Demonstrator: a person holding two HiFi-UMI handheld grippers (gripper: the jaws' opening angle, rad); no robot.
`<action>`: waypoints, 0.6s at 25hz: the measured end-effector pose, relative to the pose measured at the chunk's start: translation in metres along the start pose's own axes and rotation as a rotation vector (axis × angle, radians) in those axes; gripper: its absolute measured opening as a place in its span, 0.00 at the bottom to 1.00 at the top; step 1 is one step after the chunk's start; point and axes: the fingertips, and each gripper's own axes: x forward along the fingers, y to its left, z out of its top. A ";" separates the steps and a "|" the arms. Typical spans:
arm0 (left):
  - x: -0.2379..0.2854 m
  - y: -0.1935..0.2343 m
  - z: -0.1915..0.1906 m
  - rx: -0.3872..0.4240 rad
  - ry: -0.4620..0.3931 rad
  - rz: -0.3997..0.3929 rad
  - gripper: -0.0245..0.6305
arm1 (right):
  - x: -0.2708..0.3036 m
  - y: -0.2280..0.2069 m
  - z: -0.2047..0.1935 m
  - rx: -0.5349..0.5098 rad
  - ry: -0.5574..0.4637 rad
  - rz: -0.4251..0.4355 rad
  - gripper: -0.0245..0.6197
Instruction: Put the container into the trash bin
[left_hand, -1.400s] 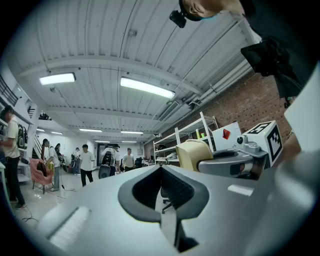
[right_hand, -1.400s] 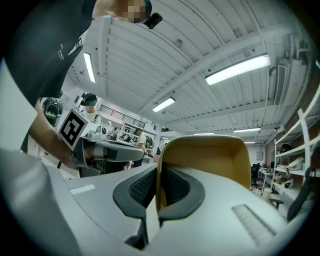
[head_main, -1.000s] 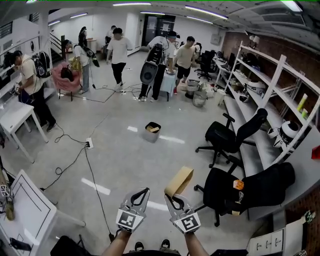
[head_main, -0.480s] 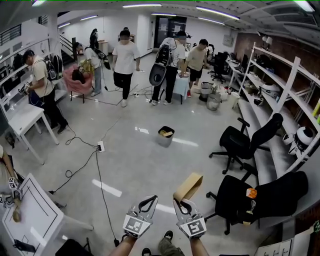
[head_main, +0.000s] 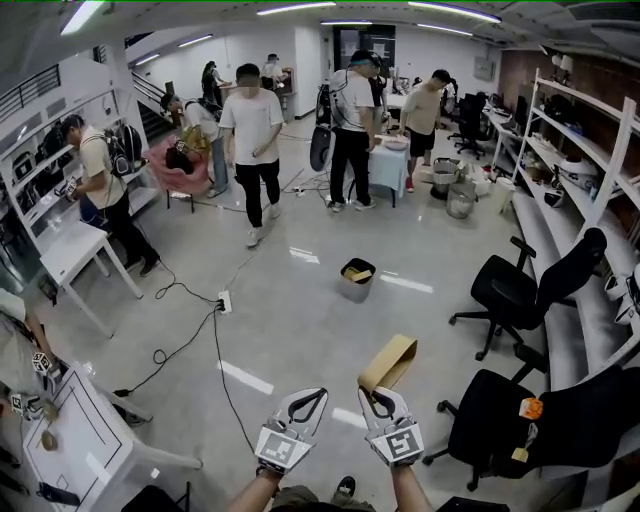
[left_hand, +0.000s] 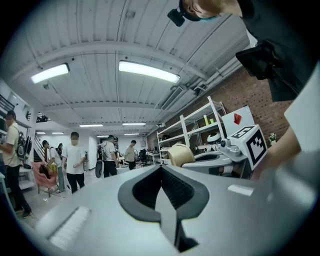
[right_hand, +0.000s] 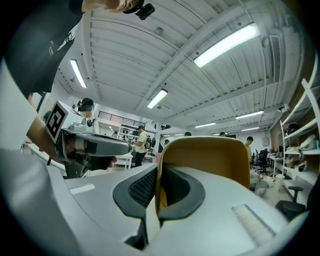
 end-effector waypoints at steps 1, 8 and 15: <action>0.013 0.002 0.000 -0.008 -0.001 0.004 0.04 | 0.005 -0.012 -0.002 0.002 0.004 -0.002 0.07; 0.075 0.041 -0.019 -0.071 0.027 -0.001 0.04 | 0.060 -0.062 -0.011 -0.005 0.060 -0.009 0.07; 0.139 0.132 -0.040 -0.132 0.025 -0.020 0.04 | 0.153 -0.098 -0.022 -0.046 0.127 -0.006 0.07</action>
